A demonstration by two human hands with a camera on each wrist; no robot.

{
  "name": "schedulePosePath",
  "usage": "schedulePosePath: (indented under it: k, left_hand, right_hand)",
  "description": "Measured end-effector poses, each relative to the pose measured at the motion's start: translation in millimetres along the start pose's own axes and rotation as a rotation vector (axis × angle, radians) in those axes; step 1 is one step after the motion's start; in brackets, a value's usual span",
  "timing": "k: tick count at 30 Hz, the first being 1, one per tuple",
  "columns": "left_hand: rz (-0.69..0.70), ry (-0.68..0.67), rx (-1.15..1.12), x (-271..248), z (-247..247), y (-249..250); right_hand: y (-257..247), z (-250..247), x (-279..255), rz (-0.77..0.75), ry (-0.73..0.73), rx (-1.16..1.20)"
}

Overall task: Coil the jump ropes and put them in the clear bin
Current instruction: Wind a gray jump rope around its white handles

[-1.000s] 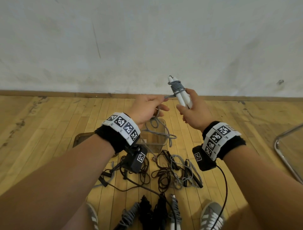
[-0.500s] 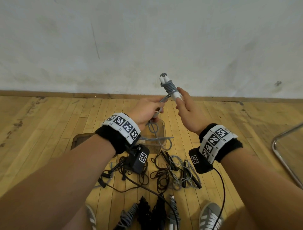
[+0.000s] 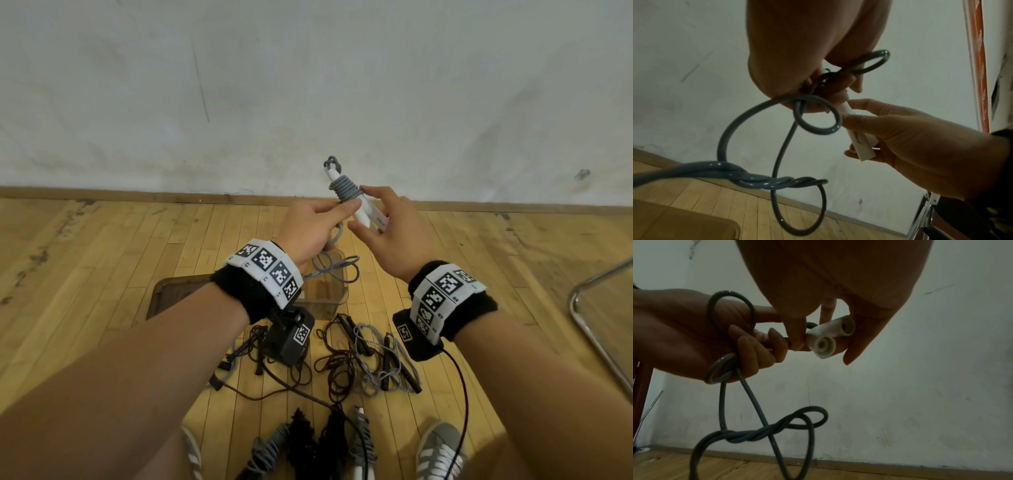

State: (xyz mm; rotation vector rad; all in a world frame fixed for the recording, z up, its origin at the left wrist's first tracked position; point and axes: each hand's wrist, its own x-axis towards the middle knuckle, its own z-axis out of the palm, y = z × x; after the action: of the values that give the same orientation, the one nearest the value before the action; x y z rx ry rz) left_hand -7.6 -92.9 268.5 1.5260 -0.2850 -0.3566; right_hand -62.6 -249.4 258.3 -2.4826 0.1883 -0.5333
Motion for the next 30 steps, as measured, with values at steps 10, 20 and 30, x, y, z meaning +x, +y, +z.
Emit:
schedulePosePath:
  k: [10, 20, 30]
  left_hand:
    - [0.061, -0.002, 0.088, 0.9, -1.1, -2.1]
    - [-0.043, -0.132, 0.247, 7.2, -14.3, -0.5]
    - [-0.1, -0.108, -0.031, 1.7, -5.9, 5.9]
  right_hand:
    - [-5.0, -2.0, -2.7, 0.163, -0.22, 0.565]
    - [9.4, -1.9, 1.9, 0.157, -0.097, 0.369]
    - [0.0, -1.5, -2.8, 0.121, -0.112, 0.288]
